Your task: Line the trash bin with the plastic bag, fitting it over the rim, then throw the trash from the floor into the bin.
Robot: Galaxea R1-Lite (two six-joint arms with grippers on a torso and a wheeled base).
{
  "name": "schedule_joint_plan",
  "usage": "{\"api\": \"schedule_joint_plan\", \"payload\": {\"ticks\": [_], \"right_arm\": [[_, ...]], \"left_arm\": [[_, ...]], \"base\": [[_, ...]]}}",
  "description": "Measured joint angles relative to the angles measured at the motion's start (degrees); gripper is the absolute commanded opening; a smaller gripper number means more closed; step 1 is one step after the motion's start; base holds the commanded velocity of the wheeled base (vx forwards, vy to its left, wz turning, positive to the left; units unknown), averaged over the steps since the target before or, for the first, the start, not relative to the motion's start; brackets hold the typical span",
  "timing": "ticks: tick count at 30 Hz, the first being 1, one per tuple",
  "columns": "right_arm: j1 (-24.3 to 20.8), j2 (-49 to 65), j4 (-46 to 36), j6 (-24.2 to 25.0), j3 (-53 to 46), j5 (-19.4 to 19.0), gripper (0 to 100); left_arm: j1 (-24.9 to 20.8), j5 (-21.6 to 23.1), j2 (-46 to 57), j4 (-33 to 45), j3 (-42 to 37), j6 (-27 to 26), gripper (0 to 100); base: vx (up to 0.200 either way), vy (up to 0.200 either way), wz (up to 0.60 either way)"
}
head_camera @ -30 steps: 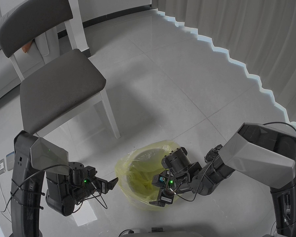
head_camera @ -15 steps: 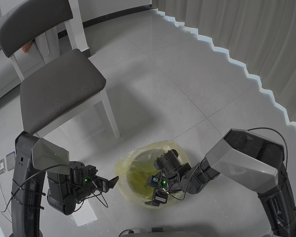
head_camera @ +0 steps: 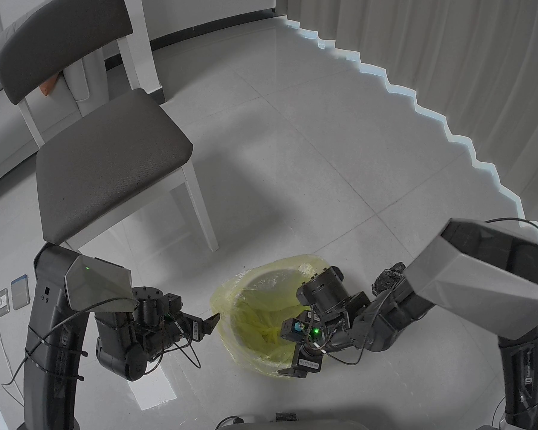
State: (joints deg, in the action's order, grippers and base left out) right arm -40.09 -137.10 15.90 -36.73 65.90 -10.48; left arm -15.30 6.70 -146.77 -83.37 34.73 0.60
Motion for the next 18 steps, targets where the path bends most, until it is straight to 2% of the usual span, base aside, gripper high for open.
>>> {"api": "schedule_joint_plan", "payload": {"ticks": [7, 10, 18], "right_arm": [[3.30, 12.09, 1.10, -0.13, -7.86, -0.10, 100], [8.42, 16.48, 1.34, -0.05, -9.59, -0.29, 100], [26.70, 20.37, 1.72, 0.66, -10.01, -2.35, 100]], "left_arm": [[-0.13, -0.41, -0.80, 4.16, 4.13, -0.05, 100], [-0.22, -0.52, -0.91, 6.88, 5.71, -0.20, 100], [-0.55, -0.50, 0.39, 8.77, 6.41, 0.30, 100]], "base": [[0.000, 0.000, 0.00], [0.000, 0.000, 0.00], [0.000, 0.000, 0.00]]}}
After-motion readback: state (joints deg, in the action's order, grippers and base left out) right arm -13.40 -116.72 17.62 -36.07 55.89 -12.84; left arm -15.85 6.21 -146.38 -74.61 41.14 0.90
